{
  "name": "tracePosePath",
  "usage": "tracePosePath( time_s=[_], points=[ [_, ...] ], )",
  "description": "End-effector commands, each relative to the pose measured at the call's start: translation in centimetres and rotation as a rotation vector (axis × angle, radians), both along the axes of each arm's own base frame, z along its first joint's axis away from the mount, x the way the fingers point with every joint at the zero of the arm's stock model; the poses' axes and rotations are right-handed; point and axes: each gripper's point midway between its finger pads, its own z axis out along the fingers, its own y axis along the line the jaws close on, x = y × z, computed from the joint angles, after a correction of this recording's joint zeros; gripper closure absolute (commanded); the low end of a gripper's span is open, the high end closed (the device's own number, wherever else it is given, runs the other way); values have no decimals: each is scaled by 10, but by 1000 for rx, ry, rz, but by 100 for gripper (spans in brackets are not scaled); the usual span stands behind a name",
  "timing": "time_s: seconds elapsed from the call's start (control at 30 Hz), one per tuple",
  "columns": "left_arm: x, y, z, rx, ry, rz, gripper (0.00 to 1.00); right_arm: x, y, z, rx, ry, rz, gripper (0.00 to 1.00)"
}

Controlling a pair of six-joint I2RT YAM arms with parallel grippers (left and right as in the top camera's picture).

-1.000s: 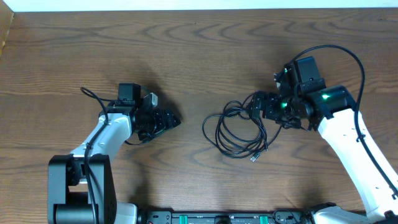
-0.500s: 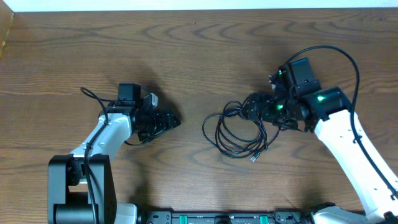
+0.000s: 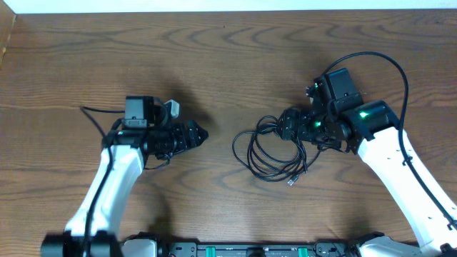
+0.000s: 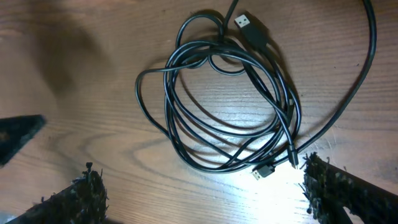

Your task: Untangle cables

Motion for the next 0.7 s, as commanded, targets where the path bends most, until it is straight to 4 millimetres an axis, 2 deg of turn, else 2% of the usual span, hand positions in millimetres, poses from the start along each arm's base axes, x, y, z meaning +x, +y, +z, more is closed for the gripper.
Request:
tracePosePath(
  time_s=[0.0,0.17,0.3,0.47,0.67],
  points=[
    [-3,-2,35,-9,-122,-21,15,0,0,-3,-12,-1,-5,1],
    [-15,-4,67,-4,-229,-42,15,0,0,-3,-12,-1,-5,1],
    [-29,-8,82,0,-274,-61,15,0,0,-3,-12,-1,-5,1],
    [-41,-13,89,-3,-284,-81,15,0,0,-3,-12,-1,-4,1],
    [-49,-13,84,-2,-243,-82,15,1,1,-3,-12,-1,-3,1]
  ],
)
